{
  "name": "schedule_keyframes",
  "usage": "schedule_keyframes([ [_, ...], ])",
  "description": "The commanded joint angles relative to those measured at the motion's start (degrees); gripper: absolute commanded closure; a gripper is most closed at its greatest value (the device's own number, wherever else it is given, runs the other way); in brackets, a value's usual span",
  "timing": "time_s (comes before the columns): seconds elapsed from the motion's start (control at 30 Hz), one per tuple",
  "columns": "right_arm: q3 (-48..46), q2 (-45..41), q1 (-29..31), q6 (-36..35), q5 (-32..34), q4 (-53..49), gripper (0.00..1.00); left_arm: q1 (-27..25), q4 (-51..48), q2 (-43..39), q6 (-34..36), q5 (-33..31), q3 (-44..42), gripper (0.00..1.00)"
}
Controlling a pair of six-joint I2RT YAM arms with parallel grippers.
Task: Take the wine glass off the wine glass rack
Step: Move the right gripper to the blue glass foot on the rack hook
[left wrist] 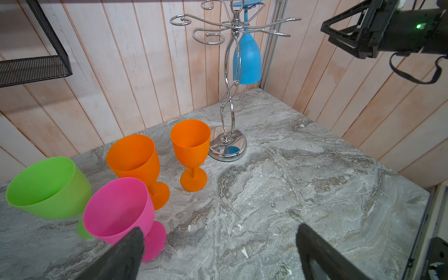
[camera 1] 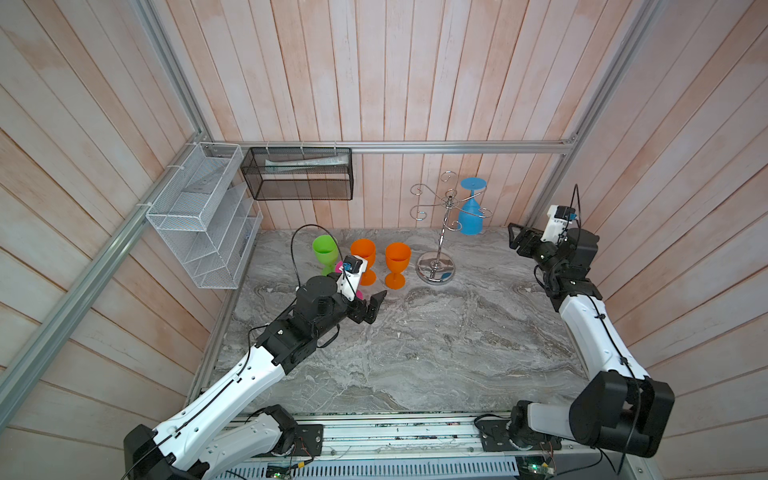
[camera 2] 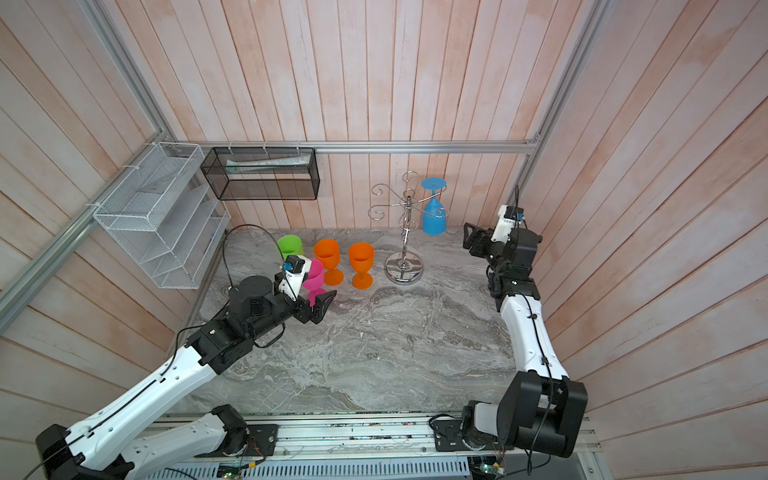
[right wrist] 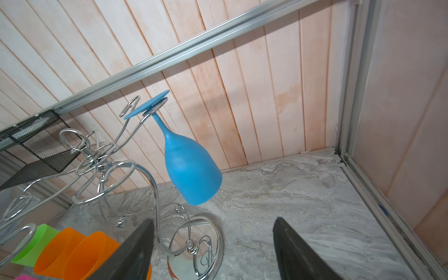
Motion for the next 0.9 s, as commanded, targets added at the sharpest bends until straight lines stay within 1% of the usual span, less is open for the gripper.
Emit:
schedule_keyframes([
  [0.0,0.67,2.14,-0.18,-3.74,-4.41,5.86,0.22,-0.11,1.45,-0.84,0.96,0.32,-0.96,0.01],
  [0.2,2.35,5.77,-0.11,-4.37,-4.24,9.05,0.22,-0.14,1.38,-1.00,0.96,0.67,-1.00,0.01],
  [0.53,8.26,10.68,0.25,-5.92,-5.32,7.08,0.22,-0.15,1.01,-0.97,1.27,0.67,-1.05,0.01],
  [0.73,11.66,12.54,2.45,-8.47,-3.83,4.15,0.22,-0.10,1.40,-0.71,1.68,1.39,-1.38,0.01],
  [0.87,12.81,12.98,4.92,-10.02,-1.71,2.75,0.22,-0.05,3.37,-2.06,2.56,4.02,-2.78,0.01],
])
